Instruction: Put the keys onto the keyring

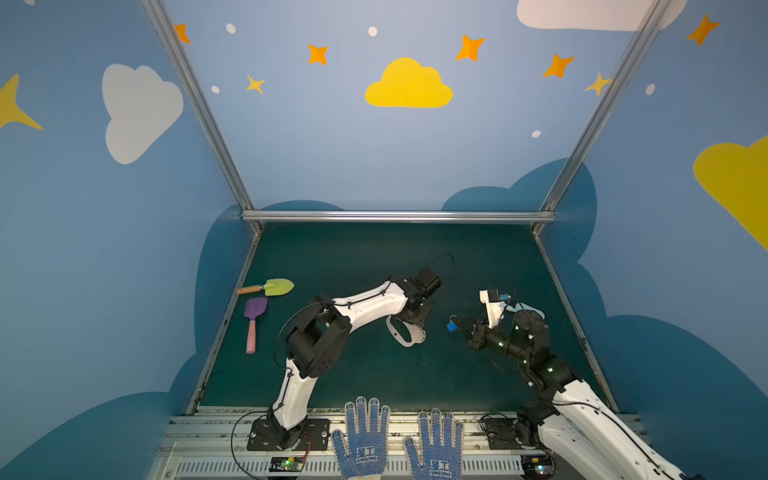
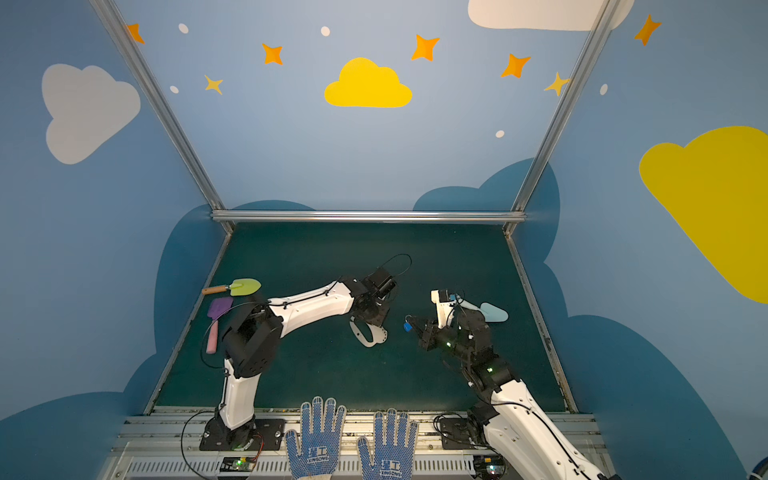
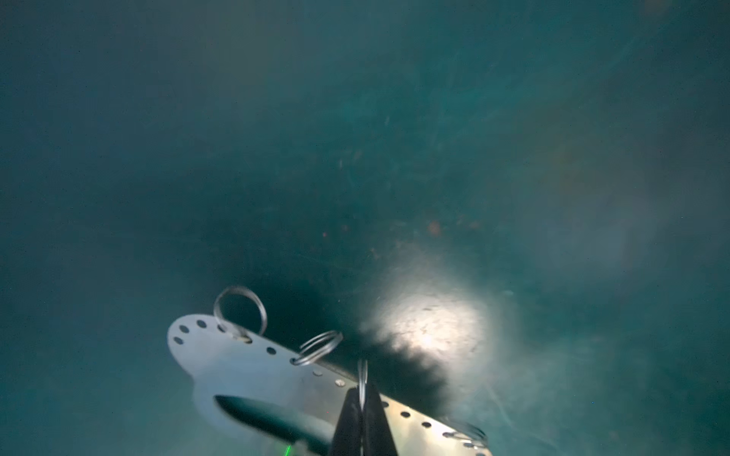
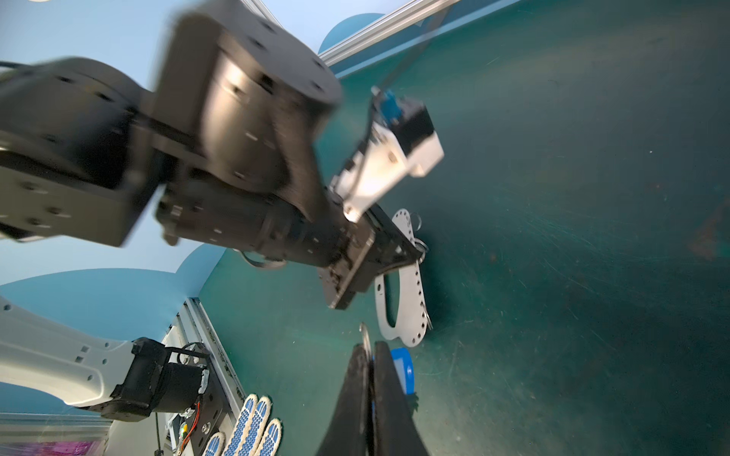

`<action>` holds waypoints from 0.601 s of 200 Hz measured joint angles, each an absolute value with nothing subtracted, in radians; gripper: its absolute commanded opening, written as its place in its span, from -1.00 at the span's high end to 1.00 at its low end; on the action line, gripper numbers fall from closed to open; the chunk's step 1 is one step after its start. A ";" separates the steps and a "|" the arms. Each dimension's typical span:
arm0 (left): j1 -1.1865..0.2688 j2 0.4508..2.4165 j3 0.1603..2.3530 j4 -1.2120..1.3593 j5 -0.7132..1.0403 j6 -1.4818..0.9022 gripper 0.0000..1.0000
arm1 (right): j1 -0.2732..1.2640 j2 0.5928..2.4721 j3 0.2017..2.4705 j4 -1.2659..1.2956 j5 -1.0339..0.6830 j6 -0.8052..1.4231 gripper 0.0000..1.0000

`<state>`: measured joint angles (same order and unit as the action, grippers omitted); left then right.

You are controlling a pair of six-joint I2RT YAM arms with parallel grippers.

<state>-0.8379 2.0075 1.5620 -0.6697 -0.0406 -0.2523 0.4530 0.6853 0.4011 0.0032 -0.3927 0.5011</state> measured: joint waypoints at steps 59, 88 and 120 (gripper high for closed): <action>-0.837 2.014 1.705 -0.553 -0.092 -0.186 0.92 | 0.452 0.640 0.402 -0.028 -0.380 0.501 1.00; -0.836 2.010 1.610 -0.413 -0.101 -0.164 0.92 | 0.452 0.599 0.406 -0.059 -0.366 0.499 1.00; -0.856 1.940 1.406 -0.223 -0.085 -0.174 0.92 | 0.450 0.583 0.408 -0.090 -0.356 0.493 1.00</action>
<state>-0.8562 1.9400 1.4063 -0.2234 -0.0853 -0.1741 0.4496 0.5835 0.4080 -0.0902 -0.3561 0.4927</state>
